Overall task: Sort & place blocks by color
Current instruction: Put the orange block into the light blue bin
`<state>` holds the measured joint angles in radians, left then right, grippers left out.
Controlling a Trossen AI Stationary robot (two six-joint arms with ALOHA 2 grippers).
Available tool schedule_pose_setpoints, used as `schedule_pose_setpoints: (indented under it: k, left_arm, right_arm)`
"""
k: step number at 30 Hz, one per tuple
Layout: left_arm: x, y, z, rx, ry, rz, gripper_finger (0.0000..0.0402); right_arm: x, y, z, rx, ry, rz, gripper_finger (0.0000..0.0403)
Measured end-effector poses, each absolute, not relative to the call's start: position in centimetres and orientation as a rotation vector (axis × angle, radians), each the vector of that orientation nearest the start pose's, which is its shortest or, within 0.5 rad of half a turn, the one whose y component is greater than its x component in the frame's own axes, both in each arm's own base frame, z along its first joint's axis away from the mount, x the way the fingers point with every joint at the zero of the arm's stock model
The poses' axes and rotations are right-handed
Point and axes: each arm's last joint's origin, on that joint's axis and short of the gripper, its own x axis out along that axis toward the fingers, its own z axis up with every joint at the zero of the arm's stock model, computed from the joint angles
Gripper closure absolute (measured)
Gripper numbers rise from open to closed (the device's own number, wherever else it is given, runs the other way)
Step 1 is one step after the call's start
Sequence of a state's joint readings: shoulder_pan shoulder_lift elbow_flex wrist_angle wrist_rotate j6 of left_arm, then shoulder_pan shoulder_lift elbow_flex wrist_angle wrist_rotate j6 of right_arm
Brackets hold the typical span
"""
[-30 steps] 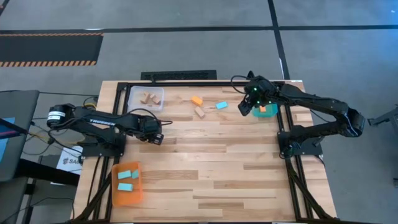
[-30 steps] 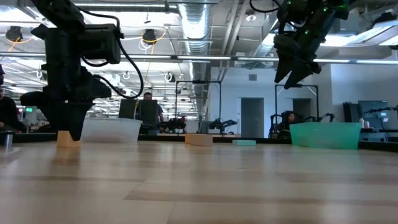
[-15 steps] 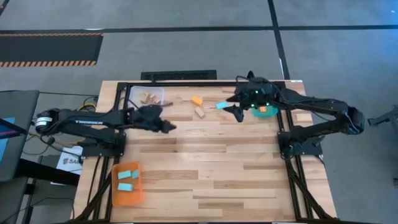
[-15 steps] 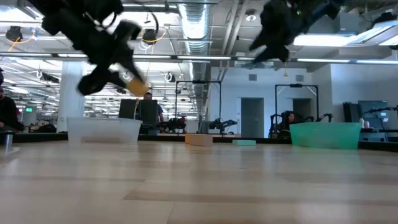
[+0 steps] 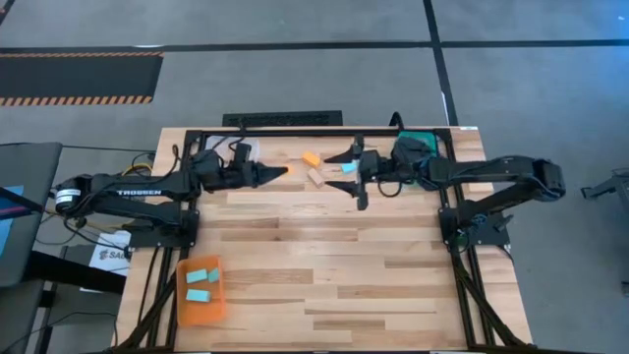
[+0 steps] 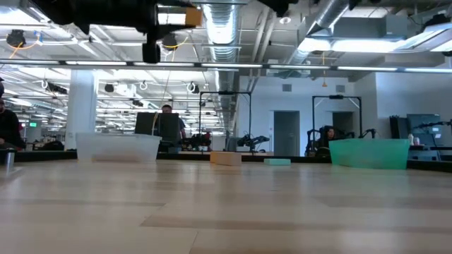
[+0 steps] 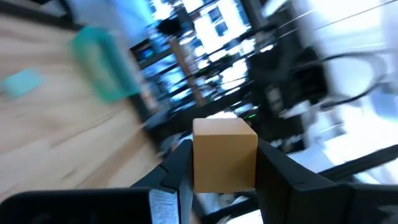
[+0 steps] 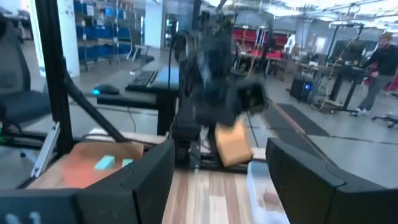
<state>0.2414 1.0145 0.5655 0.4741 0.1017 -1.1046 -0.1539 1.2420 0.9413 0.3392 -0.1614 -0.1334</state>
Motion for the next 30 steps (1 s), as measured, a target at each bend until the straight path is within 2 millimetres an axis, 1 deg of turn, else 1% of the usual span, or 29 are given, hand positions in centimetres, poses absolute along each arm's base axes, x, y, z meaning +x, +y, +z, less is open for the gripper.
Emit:
schedule_pose_setpoints:
  k: [3, 5, 11, 13, 17, 24, 28, 30]
  left_arm:
    - [21.8, 5.1, 28.6, -1.090, -0.178, 0.062, 0.0303]
    - [21.7, 5.0, 28.9, -1.086, -0.200, 0.047, 0.0303]
    - [21.8, 4.6, 29.0, -1.087, -0.201, 0.024, 0.0303]
    - [21.8, 4.4, 29.0, -1.079, -0.196, 0.016, 0.0303]
    - [21.9, 4.2, 29.0, -1.068, -0.188, 0.005, 0.0303]
    - [21.9, 4.1, 29.0, -1.063, -0.175, -0.016, 0.0303]
    - [21.9, 4.0, 28.9, -1.064, -0.159, -0.029, 0.0303]
    - [21.9, 4.0, 28.9, -1.063, -0.157, -0.040, 0.0303]
  right_arm:
    - [29.4, -3.4, 33.3, -0.143, -0.049, 0.023, 0.0127]
    - [30.4, -3.1, 33.3, -0.147, -0.055, 0.036, 0.0127]
    - [33.3, -2.4, 33.4, -0.171, -0.041, 0.068, 0.0127]
    - [34.3, -2.5, 33.7, -0.199, -0.054, 0.067, 0.0127]
    - [35.6, -2.6, 34.2, -0.217, -0.063, 0.066, 0.0127]
    - [37.2, -2.7, 34.2, -0.240, -0.061, 0.065, 0.0127]
    - [38.3, -2.8, 33.5, -0.277, -0.044, 0.064, 0.0127]
    - [38.5, -2.9, 33.2, -0.292, -0.025, 0.064, 0.0127]
